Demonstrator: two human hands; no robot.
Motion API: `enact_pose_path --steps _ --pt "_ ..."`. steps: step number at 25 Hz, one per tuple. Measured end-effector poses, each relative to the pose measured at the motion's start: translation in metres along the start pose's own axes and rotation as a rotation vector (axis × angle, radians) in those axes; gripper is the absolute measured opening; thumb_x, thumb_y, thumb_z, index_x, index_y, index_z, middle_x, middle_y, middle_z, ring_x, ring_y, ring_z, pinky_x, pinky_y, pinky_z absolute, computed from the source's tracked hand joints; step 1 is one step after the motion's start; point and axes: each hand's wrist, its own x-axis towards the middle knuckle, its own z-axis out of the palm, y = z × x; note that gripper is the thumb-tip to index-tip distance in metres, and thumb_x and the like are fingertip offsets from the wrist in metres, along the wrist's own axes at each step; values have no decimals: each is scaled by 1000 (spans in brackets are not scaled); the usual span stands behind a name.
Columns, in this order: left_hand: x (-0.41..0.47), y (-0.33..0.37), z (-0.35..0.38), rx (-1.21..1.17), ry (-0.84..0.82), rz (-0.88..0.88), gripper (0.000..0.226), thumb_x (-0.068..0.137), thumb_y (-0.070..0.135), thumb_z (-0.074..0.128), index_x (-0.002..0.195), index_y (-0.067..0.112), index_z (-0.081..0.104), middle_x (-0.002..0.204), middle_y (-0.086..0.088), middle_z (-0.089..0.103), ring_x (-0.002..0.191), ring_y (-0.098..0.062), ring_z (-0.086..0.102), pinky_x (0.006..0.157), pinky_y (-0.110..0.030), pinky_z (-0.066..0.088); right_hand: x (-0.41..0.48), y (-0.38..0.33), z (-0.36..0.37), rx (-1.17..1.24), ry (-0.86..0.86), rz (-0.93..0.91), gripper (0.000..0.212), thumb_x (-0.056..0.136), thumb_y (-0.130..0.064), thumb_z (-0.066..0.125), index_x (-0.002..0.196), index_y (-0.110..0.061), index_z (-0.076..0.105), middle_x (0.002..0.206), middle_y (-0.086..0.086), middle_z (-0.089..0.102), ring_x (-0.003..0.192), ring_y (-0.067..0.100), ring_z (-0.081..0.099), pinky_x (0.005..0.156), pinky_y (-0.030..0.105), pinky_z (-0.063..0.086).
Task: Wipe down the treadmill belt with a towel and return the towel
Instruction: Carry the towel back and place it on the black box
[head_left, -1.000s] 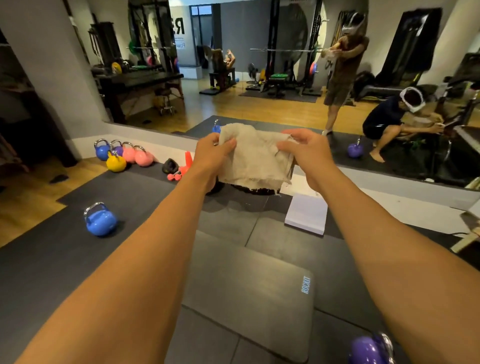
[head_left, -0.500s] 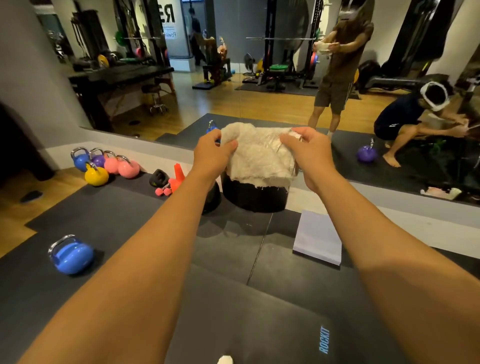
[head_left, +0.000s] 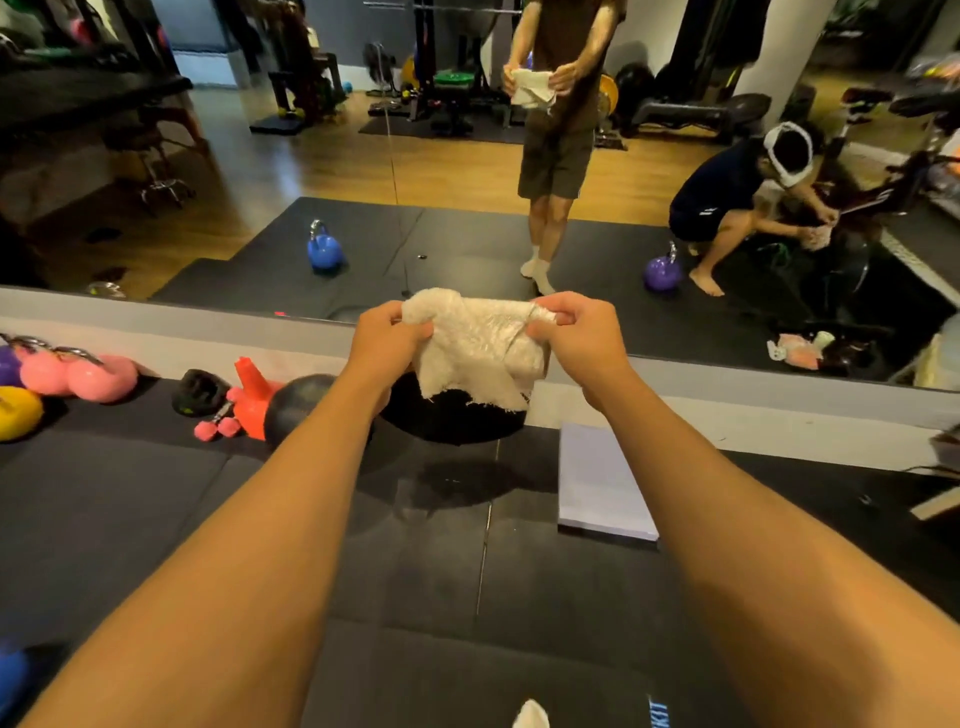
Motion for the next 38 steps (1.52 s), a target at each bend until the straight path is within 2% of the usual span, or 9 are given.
enact_pose_path --steps 6,11,16,21,27,30,33,36,38 --pt "164 -43 23 214 50 41 11 88 13 61 99 15 65 88 -2 64 77 -13 56 67 -27 47 149 67 63 -27 3 72 19 83 -17 66 101 -22 69 94 -5 68 88 10 63 74 24 54" --pt "275 -97 38 358 53 -119 30 85 1 49 108 11 66 101 -7 66 93 -23 59 78 -35 50 240 121 130 63 -20 238 16 85 -12 65 96 -23 70 96 -5 69 94 12 63 79 30 56" --pt "385 -163 44 387 53 -190 12 88 9 55 86 14 66 82 -2 63 80 -17 54 68 -32 43 324 184 196 52 21 374 14 86 -16 67 94 -27 69 94 -9 69 94 11 63 83 33 55" --pt "498 -254 58 431 -8 -247 20 89 24 62 106 15 70 94 1 66 88 -15 58 77 -29 44 408 260 258 10 40 542 18 82 -17 71 100 -22 70 96 -4 68 93 15 63 82 33 55" --pt "585 -353 77 298 66 -421 25 90 26 61 113 15 66 105 -2 68 99 -22 64 87 -36 53 495 360 321 19 -39 681 20 82 -9 68 79 -28 67 87 -4 68 87 16 65 71 29 51" --pt "623 -386 106 254 -10 -423 33 88 32 64 117 15 62 107 -5 69 97 -23 67 87 -44 55 536 412 330 -103 13 687 17 82 -13 68 90 -28 64 96 -1 67 92 18 64 77 30 51" --pt "638 -407 123 553 -201 -270 48 90 25 62 135 17 49 126 -9 61 111 -25 60 97 -35 46 543 441 337 -319 41 616 25 84 -18 60 107 -28 64 112 -1 66 102 20 60 91 40 47" --pt "630 -421 141 820 -574 -221 50 94 28 56 141 22 42 141 -8 48 127 -29 47 105 -40 38 527 459 351 -462 -199 521 36 84 -22 56 120 -27 60 122 4 60 110 27 56 95 48 44" --pt "626 -430 144 950 -703 -275 53 95 32 53 144 25 35 144 -8 45 129 -32 43 105 -48 36 518 469 360 -537 -414 529 45 90 -26 56 134 -22 50 138 5 50 124 28 47 102 41 41"
